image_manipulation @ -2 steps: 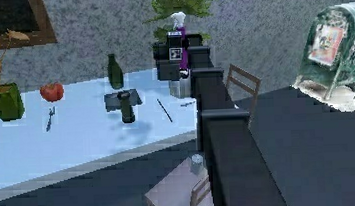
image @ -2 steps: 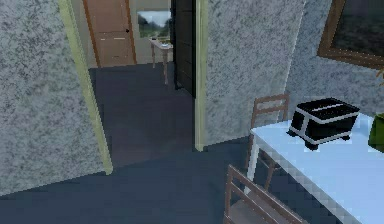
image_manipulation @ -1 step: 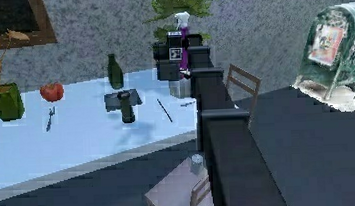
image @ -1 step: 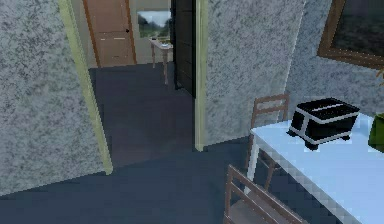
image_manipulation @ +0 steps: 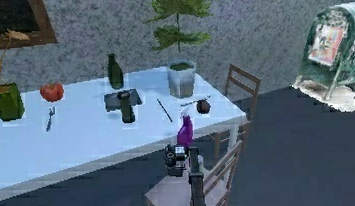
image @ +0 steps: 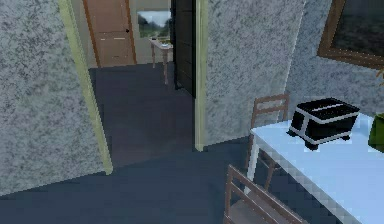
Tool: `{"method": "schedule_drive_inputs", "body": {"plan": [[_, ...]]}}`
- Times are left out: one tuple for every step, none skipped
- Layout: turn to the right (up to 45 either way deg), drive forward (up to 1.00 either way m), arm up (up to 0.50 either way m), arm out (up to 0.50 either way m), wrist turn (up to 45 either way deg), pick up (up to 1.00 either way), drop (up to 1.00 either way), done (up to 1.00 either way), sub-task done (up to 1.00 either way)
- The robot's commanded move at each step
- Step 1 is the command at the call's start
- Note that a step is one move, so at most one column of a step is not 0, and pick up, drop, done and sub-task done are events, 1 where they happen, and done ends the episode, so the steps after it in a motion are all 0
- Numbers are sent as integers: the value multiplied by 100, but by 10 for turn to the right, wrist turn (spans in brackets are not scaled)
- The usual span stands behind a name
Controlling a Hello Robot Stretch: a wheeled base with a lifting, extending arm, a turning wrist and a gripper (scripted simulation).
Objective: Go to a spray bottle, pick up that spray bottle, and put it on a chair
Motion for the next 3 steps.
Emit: {"method": "schedule_drive_inputs", "body": {"plan": [[0,0,-32,0,0,0,0,0,0],[0,0,0,0,0,0,100,0,0],[0,0,10,0,0,0,0,0,0]]}}
